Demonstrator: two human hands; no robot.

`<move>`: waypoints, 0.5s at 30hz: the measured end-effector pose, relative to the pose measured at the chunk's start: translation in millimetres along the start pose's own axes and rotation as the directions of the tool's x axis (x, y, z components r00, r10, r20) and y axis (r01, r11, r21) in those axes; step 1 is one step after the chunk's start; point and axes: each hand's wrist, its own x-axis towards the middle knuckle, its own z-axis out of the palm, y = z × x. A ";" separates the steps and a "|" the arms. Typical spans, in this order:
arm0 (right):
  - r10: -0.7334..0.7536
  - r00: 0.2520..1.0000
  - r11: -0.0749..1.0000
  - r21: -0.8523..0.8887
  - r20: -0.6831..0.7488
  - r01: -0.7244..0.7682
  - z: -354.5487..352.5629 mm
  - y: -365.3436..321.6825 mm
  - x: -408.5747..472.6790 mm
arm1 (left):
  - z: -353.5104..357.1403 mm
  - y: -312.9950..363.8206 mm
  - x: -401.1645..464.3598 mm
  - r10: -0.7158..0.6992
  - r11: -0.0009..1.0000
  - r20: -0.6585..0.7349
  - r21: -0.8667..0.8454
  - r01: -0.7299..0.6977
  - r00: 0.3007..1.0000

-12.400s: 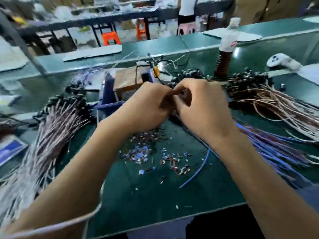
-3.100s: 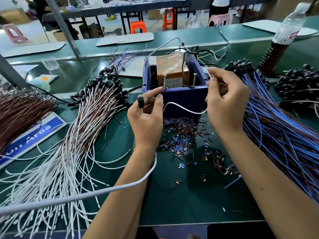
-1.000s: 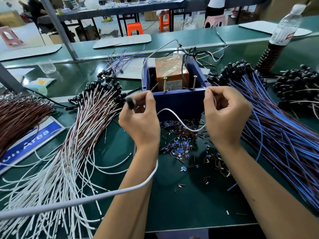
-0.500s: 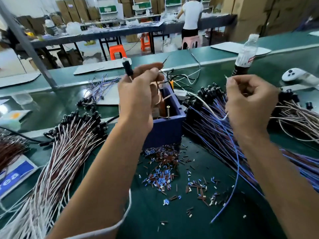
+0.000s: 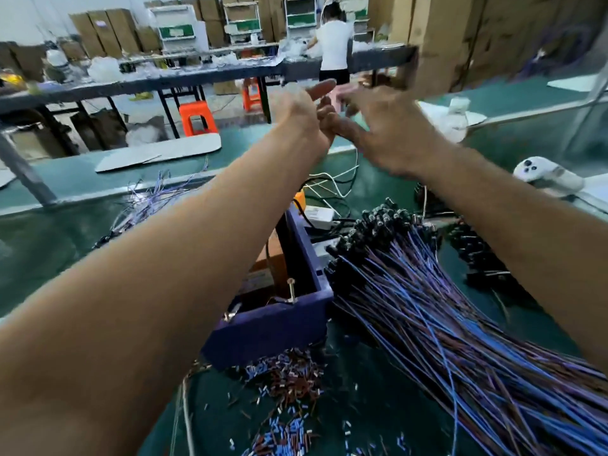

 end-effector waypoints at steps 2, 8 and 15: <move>0.068 0.990 0.977 0.191 0.125 -0.091 13.7 4.0 12.8 | 9.0 -1.0 20.9 -0.015 0.999 0.004 -0.040 0.015 1.000; 0.134 0.983 0.952 0.260 0.122 -0.162 41.0 50.7 42.4 | -8.5 10.8 79.3 0.022 0.999 -0.082 0.029 -0.020 0.996; 0.223 0.957 0.970 0.051 0.187 -0.237 92.1 73.8 75.5 | -41.8 -6.2 113.2 -0.179 0.962 -0.076 0.194 0.191 0.981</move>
